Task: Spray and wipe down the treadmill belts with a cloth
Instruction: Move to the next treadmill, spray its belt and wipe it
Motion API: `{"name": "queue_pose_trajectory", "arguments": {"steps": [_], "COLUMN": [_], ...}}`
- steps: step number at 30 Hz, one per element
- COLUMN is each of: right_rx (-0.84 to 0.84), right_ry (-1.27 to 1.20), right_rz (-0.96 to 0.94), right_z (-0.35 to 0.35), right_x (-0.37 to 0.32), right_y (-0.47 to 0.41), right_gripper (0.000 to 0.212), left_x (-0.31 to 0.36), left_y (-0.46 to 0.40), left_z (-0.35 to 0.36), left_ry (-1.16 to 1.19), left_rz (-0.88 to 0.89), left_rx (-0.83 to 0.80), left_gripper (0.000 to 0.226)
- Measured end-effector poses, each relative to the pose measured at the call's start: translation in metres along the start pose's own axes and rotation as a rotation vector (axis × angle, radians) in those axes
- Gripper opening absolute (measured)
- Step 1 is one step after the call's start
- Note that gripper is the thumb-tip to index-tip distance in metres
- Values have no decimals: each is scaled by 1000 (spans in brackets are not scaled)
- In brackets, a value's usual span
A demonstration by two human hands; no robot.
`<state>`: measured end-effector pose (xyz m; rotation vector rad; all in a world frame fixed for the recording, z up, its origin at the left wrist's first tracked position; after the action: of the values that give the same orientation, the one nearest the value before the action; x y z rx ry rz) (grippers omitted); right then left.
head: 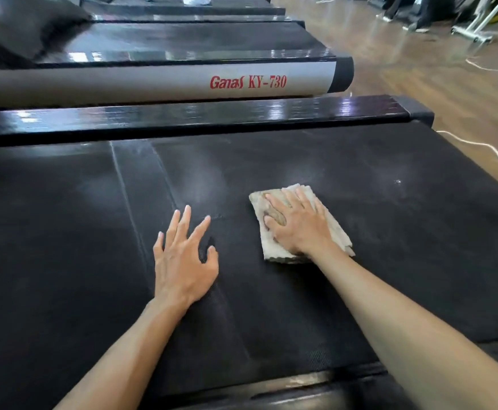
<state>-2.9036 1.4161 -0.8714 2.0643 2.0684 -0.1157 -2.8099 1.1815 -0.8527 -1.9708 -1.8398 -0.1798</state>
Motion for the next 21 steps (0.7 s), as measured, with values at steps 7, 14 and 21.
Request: {"name": "queue_pose_trajectory", "arguments": {"steps": [7, 14, 21], "right_rx": [-15, 7, -18], "right_ry": [-17, -13, 10], "right_rz": [-222, -62, -123], "right_z": [10, -6, 5], "right_x": [-55, 1, -61], "right_y": [-10, -31, -68], "right_gripper": [64, 60, 63], "left_x": [-40, -44, -48], "left_y": [-77, -81, -84], "left_z": [36, 39, 42], "left_ry": [-166, -218, -226], "left_rz": [31, 69, 72], "left_rx": [-207, -177, -160], "left_gripper": [64, 67, 66]}}
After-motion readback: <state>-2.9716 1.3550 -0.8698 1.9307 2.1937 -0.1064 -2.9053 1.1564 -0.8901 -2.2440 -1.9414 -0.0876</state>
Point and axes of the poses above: each hand's wrist, its own y-axis away from the middle knuckle, its own z-axis out of the palm, x = y × z, the point moved 8 cm from there along -y, towards the middle knuckle, and after that the axes turned 7 degrees about z, right-handed, at the moved point
